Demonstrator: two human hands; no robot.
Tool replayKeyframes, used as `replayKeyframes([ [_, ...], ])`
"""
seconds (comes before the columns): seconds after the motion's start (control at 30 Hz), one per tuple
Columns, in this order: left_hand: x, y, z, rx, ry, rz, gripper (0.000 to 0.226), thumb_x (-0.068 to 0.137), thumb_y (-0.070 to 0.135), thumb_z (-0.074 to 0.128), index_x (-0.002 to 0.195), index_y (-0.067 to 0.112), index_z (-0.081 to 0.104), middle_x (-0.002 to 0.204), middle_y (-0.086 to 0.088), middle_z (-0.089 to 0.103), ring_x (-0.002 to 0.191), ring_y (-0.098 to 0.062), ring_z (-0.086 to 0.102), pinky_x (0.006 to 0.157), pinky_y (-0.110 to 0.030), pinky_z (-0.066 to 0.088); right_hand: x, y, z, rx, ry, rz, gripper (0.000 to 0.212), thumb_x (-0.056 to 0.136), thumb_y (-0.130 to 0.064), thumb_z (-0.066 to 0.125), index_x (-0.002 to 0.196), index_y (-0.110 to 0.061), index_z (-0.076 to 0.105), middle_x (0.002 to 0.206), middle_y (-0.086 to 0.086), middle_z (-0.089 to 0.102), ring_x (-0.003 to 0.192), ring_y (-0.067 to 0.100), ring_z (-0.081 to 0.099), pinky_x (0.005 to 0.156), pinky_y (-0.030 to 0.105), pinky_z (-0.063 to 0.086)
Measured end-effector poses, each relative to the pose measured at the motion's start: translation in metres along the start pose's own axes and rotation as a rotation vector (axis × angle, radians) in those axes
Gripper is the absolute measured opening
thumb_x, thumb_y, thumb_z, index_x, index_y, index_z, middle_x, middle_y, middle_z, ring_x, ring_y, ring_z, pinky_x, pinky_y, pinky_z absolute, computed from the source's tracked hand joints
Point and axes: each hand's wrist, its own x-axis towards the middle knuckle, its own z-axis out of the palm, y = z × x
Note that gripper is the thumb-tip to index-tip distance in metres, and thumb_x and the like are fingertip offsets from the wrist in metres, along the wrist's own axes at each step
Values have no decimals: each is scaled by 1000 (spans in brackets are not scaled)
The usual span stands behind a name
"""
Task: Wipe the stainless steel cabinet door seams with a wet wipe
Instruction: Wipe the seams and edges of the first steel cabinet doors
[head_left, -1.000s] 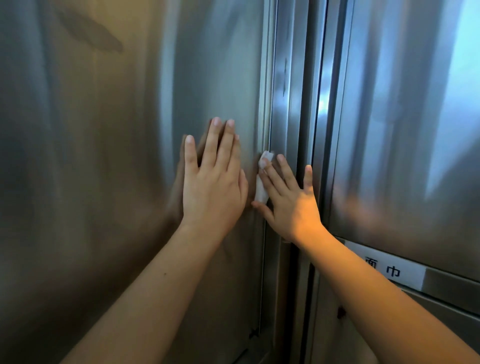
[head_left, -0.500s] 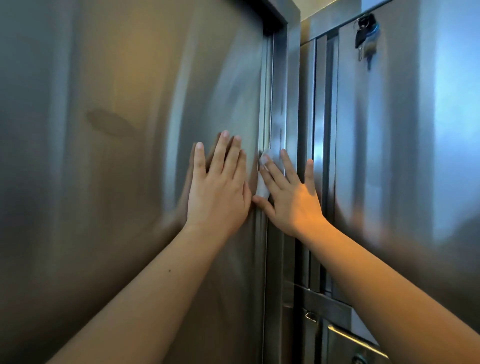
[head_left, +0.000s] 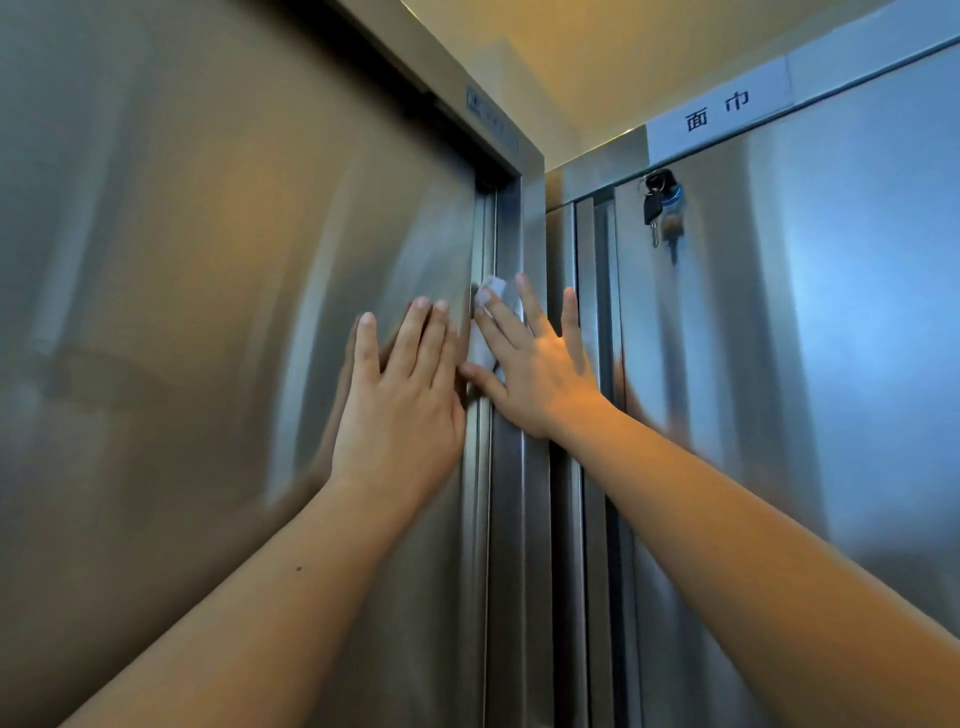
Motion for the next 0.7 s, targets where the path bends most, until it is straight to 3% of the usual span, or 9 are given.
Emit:
replayKeyframes([
  [0.1,-2,-1,-2,-5,30,8,57,95,31,7,146,6,0,155,-11,-3,142,-25,-6,110,-55,-3,16,8,-5,-19,31,-16,89,76,-63,-16,149,-18,8,157,-6,-3,140,21,-22,93,46,-38],
  [0.27,-1,-2,-4,-29,-28,20,58,96,32,2,140,1,-21,152,-13,-22,138,-27,-23,99,-52,-25,-16,0,5,-19,72,-69,88,81,-66,-11,148,-16,16,156,-2,10,136,19,-20,97,43,-38],
  [0.37,-2,-1,-5,-26,-35,38,58,96,31,1,140,2,-21,151,-13,-23,137,-27,-25,99,-52,-25,-3,7,4,-47,65,-59,89,79,-66,-17,149,-20,12,157,-6,5,135,17,-25,93,44,-41],
  [0.53,-4,-1,-2,14,-36,47,61,80,26,-22,134,2,-30,144,-14,-31,136,-27,-25,101,-53,-22,54,28,-7,-57,76,-8,88,77,-64,-14,150,-20,7,157,-8,0,141,21,-20,89,46,-40],
  [0.63,-4,-1,1,12,16,23,64,81,27,-20,141,4,-17,149,-13,-21,138,-26,-19,105,-54,-14,65,36,-12,-56,88,-17,88,77,-65,-12,149,-20,10,157,-7,3,142,21,-18,94,47,-36],
  [0.7,-4,-1,1,-1,48,-2,64,85,28,-12,144,7,-2,153,-12,-4,141,-25,-4,110,-53,-1,56,33,-9,-58,117,-38,93,75,-68,-14,149,-19,11,157,-5,3,142,22,-17,94,46,-37],
])
